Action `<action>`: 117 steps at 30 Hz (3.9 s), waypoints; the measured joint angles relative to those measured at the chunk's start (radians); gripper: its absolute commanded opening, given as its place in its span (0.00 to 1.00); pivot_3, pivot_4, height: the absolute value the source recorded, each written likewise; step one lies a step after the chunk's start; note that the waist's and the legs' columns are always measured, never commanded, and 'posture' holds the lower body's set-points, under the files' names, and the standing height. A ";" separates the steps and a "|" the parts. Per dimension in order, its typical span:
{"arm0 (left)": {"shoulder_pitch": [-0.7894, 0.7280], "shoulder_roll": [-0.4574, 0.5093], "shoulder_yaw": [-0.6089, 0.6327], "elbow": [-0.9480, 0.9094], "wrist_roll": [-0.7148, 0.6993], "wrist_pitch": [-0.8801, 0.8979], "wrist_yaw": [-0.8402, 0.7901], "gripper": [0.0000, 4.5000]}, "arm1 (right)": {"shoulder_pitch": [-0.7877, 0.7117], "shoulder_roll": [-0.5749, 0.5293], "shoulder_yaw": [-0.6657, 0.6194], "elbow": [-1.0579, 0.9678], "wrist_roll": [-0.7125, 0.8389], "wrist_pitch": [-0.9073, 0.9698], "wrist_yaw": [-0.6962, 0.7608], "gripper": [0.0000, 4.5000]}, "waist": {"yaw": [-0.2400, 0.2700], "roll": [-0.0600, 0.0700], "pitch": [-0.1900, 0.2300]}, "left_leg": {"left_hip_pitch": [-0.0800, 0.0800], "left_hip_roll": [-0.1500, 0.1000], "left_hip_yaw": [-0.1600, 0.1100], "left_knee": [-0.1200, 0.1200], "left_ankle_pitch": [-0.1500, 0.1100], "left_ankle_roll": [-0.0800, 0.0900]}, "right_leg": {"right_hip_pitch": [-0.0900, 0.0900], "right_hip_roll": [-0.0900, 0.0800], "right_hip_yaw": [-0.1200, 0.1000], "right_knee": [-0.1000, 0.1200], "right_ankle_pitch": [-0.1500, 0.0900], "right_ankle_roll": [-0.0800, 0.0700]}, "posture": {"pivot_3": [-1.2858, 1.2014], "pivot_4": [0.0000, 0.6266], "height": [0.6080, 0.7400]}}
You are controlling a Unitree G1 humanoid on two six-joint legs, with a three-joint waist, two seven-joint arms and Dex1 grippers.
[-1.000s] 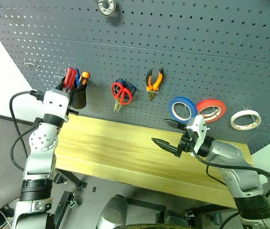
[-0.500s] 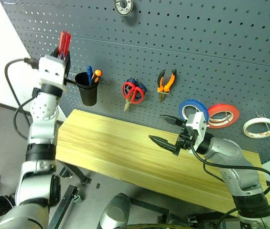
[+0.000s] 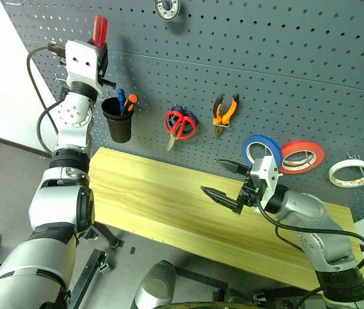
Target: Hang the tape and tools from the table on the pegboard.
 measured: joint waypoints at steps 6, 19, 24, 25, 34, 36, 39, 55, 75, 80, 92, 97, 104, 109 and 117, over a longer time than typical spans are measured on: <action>-0.041 -0.010 0.000 0.104 -0.016 0.006 -0.034 0.20 | 0.022 0.000 0.000 -0.024 0.000 0.008 -0.021 1.00 | -0.009 0.000 0.000 | 0.000 0.000 0.000 0.000 0.000 0.000 | 0.000 0.000 0.000 0.000 0.000 0.000 | 0.67 0.00 1.00; -0.037 -0.040 0.000 0.142 -0.020 0.004 -0.037 0.20 | 0.072 -0.011 -0.011 -0.068 0.001 0.027 -0.058 1.00 | -0.058 0.000 0.000 | 0.001 0.000 0.000 0.000 0.000 0.000 | 0.001 0.000 0.000 0.001 0.000 0.000 | 0.65 0.00 1.00; 0.026 -0.034 0.000 0.124 -0.018 0.000 -0.013 0.20 | 0.073 -0.020 -0.013 -0.069 0.000 0.032 -0.066 1.00 | -0.075 0.000 -0.003 | 0.002 0.000 0.000 0.001 0.000 0.000 | 0.002 0.000 0.000 0.002 0.000 0.000 | 0.65 0.00 1.00; 0.049 -0.030 0.000 0.114 -0.018 0.000 -0.001 0.20 | 0.074 -0.023 -0.013 -0.069 0.000 0.033 -0.067 1.00 | -0.081 0.000 -0.003 | 0.002 0.000 0.000 0.001 0.000 0.000 | 0.002 0.000 0.000 0.002 0.000 0.000 | 0.65 0.00 1.00; 0.143 -0.013 0.001 0.041 -0.018 0.002 0.038 0.20 | 0.066 -0.030 -0.014 -0.069 0.000 0.036 -0.065 1.00 | -0.109 -0.001 -0.005 | 0.003 0.000 0.000 0.001 0.000 0.000 | 0.003 0.000 0.000 0.002 0.000 0.000 | 0.66 0.00 1.00; 0.163 -0.014 0.001 0.017 -0.018 0.001 0.044 0.20 | 0.064 -0.030 -0.013 -0.069 0.000 0.037 -0.065 1.00 | -0.109 0.000 -0.006 | 0.003 0.000 0.000 0.001 0.000 0.000 | 0.003 0.000 0.000 0.002 0.000 0.000 | 0.66 0.00 1.00; 0.184 -0.019 0.001 -0.010 -0.018 0.002 0.051 0.28 | 0.060 -0.030 -0.013 -0.069 0.000 0.037 -0.065 1.00 | -0.109 -0.001 -0.008 | 0.003 0.000 0.000 0.001 0.000 0.000 | 0.003 0.000 0.000 0.003 0.000 0.000 | 0.66 0.00 1.00; 0.222 -0.033 -0.002 -0.129 -0.035 -0.005 0.038 0.91 | 0.042 -0.030 -0.011 -0.044 -0.016 0.033 -0.054 1.00 | -0.106 -0.001 -0.010 | 0.003 0.000 -0.001 0.002 0.000 0.000 | 0.004 0.000 0.001 0.003 0.000 0.000 | 0.65 0.00 1.00; 0.392 -0.070 -0.150 -0.877 -0.265 0.427 -0.387 0.91 | 0.040 -0.029 -0.046 0.003 -0.049 -0.056 -0.054 1.00 | -0.212 0.001 -0.012 | 0.006 0.000 -0.001 0.002 0.000 0.000 | 0.007 -0.001 0.002 0.003 0.000 0.000 | 0.64 0.00 1.00; 0.596 -0.036 -0.255 -1.054 -0.332 0.657 -0.523 0.91 | 0.102 -0.032 -0.056 -0.004 -0.049 -0.065 -0.056 1.00 | -0.247 0.004 -0.014 | 0.005 0.000 -0.001 0.001 -0.001 0.002 | 0.008 0.000 0.002 0.004 -0.001 -0.001 | 0.64 0.00 1.00; 0.935 -0.048 -0.244 -1.168 -0.407 0.897 -0.465 0.91 | 0.317 0.132 -0.065 -0.013 -0.138 -0.146 -0.273 1.00 | -0.268 0.006 -0.015 | 0.005 0.000 -0.001 0.001 -0.001 0.002 | 0.009 -0.001 0.003 0.005 -0.004 -0.002 | 0.64 0.00 1.00; 1.066 -0.073 -0.202 -1.188 -0.431 0.921 -0.421 0.91 | 0.404 0.172 -0.133 -0.016 -0.130 -0.165 -0.334 1.00 | -0.269 0.007 -0.016 | 0.005 0.000 -0.001 0.001 -0.001 0.002 | 0.009 -0.001 0.003 0.005 -0.004 -0.001 | 0.64 0.00 1.00; 1.133 -0.065 -0.147 -1.163 -0.435 0.916 -0.422 0.91 | 0.465 0.118 -0.177 0.007 -0.086 -0.187 -0.242 1.00 | -0.271 0.012 -0.021 | 0.005 0.000 0.000 0.001 -0.001 0.002 | 0.009 -0.001 0.003 0.004 -0.006 0.001 | 0.65 0.00 1.00; 1.137 -0.075 -0.125 -1.159 -0.467 0.927 -0.433 0.91 | 0.468 0.085 -0.210 0.013 -0.043 -0.147 -0.207 1.00 | -0.270 0.013 -0.021 | 0.005 0.000 0.000 0.001 -0.001 0.002 | 0.008 -0.001 0.003 0.004 -0.006 0.001 | 0.65 0.00 1.00; 1.088 -0.106 -0.124 -1.171 -0.474 0.912 -0.419 0.91 | 0.448 0.120 -0.168 0.012 -0.031 -0.130 -0.217 1.00 | -0.269 0.013 -0.022 | 0.004 0.000 0.000 0.001 -0.001 0.002 | 0.007 -0.001 0.003 0.003 -0.006 0.001 | 0.65 0.00 1.00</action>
